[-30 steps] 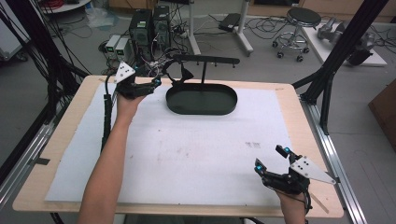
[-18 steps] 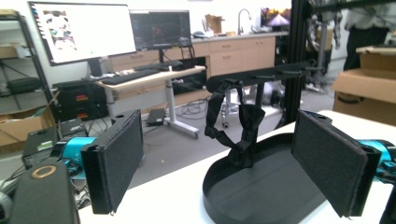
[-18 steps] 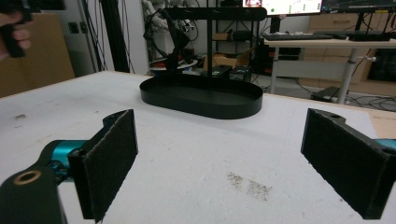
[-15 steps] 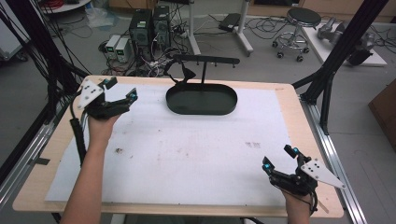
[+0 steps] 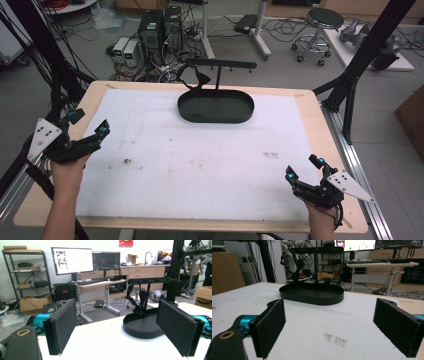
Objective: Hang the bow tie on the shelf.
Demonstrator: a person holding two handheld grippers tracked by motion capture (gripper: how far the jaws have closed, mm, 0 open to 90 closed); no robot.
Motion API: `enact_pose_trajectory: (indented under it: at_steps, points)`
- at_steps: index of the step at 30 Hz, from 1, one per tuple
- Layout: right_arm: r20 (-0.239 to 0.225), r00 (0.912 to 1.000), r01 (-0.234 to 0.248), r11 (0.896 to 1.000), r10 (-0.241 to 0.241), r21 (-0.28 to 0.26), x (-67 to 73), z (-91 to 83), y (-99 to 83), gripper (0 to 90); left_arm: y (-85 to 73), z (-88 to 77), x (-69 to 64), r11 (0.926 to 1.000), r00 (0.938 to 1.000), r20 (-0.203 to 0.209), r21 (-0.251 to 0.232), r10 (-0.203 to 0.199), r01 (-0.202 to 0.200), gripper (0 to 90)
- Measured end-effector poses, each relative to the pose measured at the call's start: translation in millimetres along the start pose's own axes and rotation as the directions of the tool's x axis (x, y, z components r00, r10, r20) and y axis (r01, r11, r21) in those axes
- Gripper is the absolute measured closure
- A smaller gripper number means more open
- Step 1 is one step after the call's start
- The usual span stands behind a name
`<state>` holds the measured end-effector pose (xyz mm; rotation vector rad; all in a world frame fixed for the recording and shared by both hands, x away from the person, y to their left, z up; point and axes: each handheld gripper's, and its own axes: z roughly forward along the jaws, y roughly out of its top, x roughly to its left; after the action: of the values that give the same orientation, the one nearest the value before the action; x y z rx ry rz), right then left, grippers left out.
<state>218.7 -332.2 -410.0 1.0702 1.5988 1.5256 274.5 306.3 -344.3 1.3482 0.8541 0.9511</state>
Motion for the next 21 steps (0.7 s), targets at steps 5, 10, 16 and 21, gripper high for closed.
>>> enact_pose_trajectory:
  at_steps: [5,10,16,21]
  points:
    - [0.003,0.9999,-0.016,1.000,0.016,-0.021,-3.6,-3.7,1.0,9.9,-9.0,-27.0,1.4,0.9999,0.9997,-0.025,0.015,-0.003,0.003,17.0]
    - [0.000,0.9997,-0.024,0.999,0.024,-0.041,-5.5,-3.7,3.6,9.9,-20.5,-49.3,2.4,0.9994,0.9991,-0.027,0.000,-0.034,0.034,16.9]
    - [0.006,0.9998,-0.017,0.999,0.017,-0.037,-5.5,-2.0,2.6,9.9,-43.4,-63.9,8.7,0.9977,0.9970,-0.042,0.011,-0.066,0.066,17.0]
    - [0.013,0.9999,-0.006,0.999,0.006,-0.033,-4.9,-1.8,2.2,9.9,-59.5,-67.5,15.2,0.9970,0.9964,-0.047,0.025,-0.071,0.073,17.0]
